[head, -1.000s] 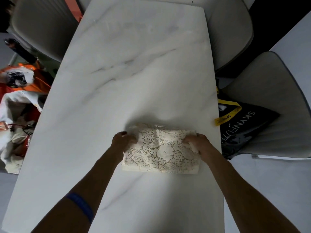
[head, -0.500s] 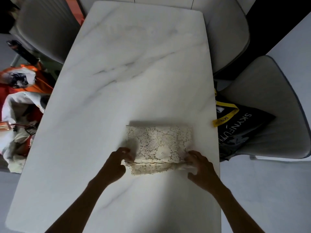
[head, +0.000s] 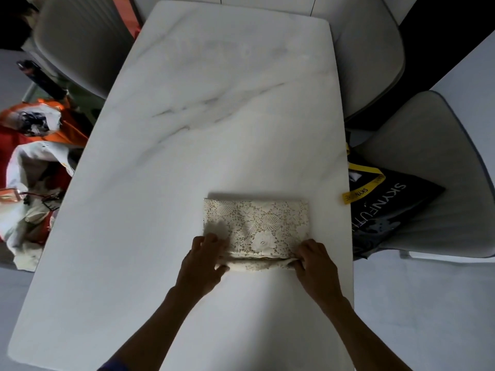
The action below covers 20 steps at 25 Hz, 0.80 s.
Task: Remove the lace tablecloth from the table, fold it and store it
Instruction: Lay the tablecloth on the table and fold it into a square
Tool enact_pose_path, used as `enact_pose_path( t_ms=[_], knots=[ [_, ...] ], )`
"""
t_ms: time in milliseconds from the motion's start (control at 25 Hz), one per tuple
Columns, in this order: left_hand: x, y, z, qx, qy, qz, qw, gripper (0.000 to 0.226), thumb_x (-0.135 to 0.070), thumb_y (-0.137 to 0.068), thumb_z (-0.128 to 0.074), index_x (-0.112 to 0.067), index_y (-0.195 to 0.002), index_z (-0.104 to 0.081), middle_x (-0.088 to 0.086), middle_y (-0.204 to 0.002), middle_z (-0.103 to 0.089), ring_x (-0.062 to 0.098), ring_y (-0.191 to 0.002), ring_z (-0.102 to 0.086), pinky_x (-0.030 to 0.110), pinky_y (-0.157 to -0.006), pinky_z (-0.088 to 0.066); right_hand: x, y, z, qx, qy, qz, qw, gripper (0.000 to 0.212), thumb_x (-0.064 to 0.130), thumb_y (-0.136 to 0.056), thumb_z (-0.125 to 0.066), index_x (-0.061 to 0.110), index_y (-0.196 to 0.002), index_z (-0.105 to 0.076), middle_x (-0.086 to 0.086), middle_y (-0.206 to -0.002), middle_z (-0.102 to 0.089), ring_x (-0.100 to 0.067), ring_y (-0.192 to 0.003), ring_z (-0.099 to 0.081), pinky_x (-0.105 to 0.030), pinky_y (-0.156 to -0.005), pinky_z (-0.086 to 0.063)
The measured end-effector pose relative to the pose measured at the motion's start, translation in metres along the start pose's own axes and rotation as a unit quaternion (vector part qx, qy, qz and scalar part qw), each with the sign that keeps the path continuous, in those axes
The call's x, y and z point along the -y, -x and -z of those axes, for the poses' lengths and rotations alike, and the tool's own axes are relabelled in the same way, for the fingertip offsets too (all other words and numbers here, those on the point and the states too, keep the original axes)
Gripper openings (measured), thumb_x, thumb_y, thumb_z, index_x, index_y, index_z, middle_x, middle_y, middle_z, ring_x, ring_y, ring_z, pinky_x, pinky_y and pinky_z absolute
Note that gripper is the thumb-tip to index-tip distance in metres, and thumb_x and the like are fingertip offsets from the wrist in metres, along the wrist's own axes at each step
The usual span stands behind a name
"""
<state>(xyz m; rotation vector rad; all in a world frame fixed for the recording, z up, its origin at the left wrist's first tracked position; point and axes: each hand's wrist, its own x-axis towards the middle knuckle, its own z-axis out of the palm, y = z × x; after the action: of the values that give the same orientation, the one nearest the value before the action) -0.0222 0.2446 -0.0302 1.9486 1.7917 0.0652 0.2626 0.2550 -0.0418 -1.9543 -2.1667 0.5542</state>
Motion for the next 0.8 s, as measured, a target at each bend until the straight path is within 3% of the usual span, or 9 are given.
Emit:
enact_pose_path(
  t_ms=[80, 160, 240, 360, 480, 560, 640, 720, 800],
  knots=[
    [0.001, -0.005, 0.002, -0.031, 0.034, 0.014, 0.999, 0.03, -0.03, -0.079, -0.075, -0.016, -0.103, -0.063, -0.001, -0.113, -0.053, 0.027, -0.106, -0.048, 0.036, -0.06, -0.054, 0.001, 0.006, -0.006, -0.005, -0.038, -0.032, 0.999, 0.019, 0.014, -0.073, -0.076, 0.016, -0.081, -0.059, 0.001, -0.101, -0.058, -0.019, -0.099, -0.05, -0.029, -0.061, -0.05],
    [0.0, -0.012, 0.002, -0.03, 0.093, 0.039, 0.994, 0.021, -0.021, -0.075, -0.078, -0.011, -0.089, -0.067, 0.001, -0.107, -0.054, 0.026, -0.103, -0.05, 0.036, -0.07, -0.054, -0.001, 0.005, -0.007, 0.016, -0.107, -0.075, 0.991, 0.014, 0.013, -0.075, -0.072, 0.014, -0.077, -0.058, 0.003, -0.102, -0.057, -0.019, -0.105, -0.049, -0.034, -0.073, -0.053],
    [0.003, -0.017, 0.001, -0.055, 0.24, 0.099, 0.964, 0.021, -0.013, -0.066, -0.084, -0.008, -0.083, -0.073, -0.001, -0.103, -0.056, 0.024, -0.104, -0.056, 0.032, -0.083, -0.052, 0.003, -0.007, -0.002, 0.026, -0.269, -0.185, 0.945, 0.009, 0.016, -0.078, -0.069, 0.014, -0.076, -0.061, 0.002, -0.099, -0.056, -0.025, -0.104, -0.055, -0.044, -0.08, -0.054],
    [0.003, -0.02, 0.007, -0.12, 0.459, 0.267, 0.839, 0.039, -0.018, -0.071, -0.081, -0.021, -0.107, -0.067, -0.005, -0.113, -0.049, 0.018, -0.11, -0.053, 0.027, -0.085, -0.05, 0.014, -0.029, 0.002, -0.025, -0.35, -0.344, 0.871, 0.036, 0.023, -0.077, -0.075, 0.014, -0.107, -0.057, -0.006, -0.112, -0.052, -0.027, -0.1, -0.057, -0.044, -0.079, -0.056],
    [0.007, -0.029, 0.017, -0.042, 0.558, 0.342, 0.755, 0.064, -0.005, -0.071, -0.077, -0.018, -0.127, -0.05, 0.011, -0.107, -0.059, 0.026, -0.083, -0.061, 0.036, -0.063, -0.053, 0.021, -0.033, 0.008, 0.018, -0.436, -0.431, 0.79, 0.044, 0.004, -0.078, -0.068, 0.009, -0.119, -0.053, -0.011, -0.114, -0.058, -0.032, -0.099, -0.06, -0.04, -0.075, -0.058],
    [0.007, -0.021, 0.033, 0.061, 0.604, 0.314, 0.73, 0.052, -0.006, -0.05, -0.076, -0.007, -0.1, -0.06, 0.012, -0.076, -0.062, 0.025, -0.06, -0.056, 0.028, -0.048, -0.043, 0.024, -0.02, 0.017, 0.066, -0.481, -0.444, 0.753, 0.034, -0.002, -0.079, -0.063, 0.004, -0.113, -0.063, -0.017, -0.109, -0.068, -0.035, -0.094, -0.065, -0.044, -0.076, -0.059],
    [0.014, 0.004, 0.045, 0.112, 0.65, 0.303, 0.688, 0.036, -0.007, -0.044, -0.07, 0.0, -0.079, -0.064, 0.014, -0.066, -0.061, 0.027, -0.054, -0.058, 0.026, -0.046, -0.046, 0.033, 0.001, 0.03, 0.088, -0.549, -0.424, 0.715, 0.034, -0.004, -0.083, -0.058, 0.013, -0.111, -0.066, -0.013, -0.104, -0.072, -0.034, -0.091, -0.069, -0.04, -0.066, -0.06],
    [0.027, 0.037, 0.047, 0.137, 0.719, 0.302, 0.61, 0.038, -0.002, -0.058, -0.066, 0.003, -0.096, -0.066, 0.021, -0.086, -0.071, 0.036, -0.072, -0.07, 0.037, -0.058, -0.057, 0.046, 0.024, 0.038, 0.108, -0.611, -0.385, 0.683, 0.04, -0.005, -0.088, -0.053, 0.025, -0.112, -0.064, -0.007, -0.105, -0.074, -0.031, -0.092, -0.071, -0.039, -0.064, -0.06],
    [0.042, 0.078, 0.057, 0.149, 0.757, 0.297, 0.562, 0.051, -0.005, -0.062, -0.07, 0.001, -0.112, -0.066, 0.025, -0.111, -0.07, 0.043, -0.096, -0.07, 0.047, -0.073, -0.058, 0.067, 0.04, 0.046, 0.133, -0.646, -0.336, 0.673, 0.045, -0.004, -0.087, -0.054, 0.03, -0.116, -0.062, -0.005, -0.111, -0.073, -0.03, -0.097, -0.071, -0.042, -0.069, -0.06]
  ],
)
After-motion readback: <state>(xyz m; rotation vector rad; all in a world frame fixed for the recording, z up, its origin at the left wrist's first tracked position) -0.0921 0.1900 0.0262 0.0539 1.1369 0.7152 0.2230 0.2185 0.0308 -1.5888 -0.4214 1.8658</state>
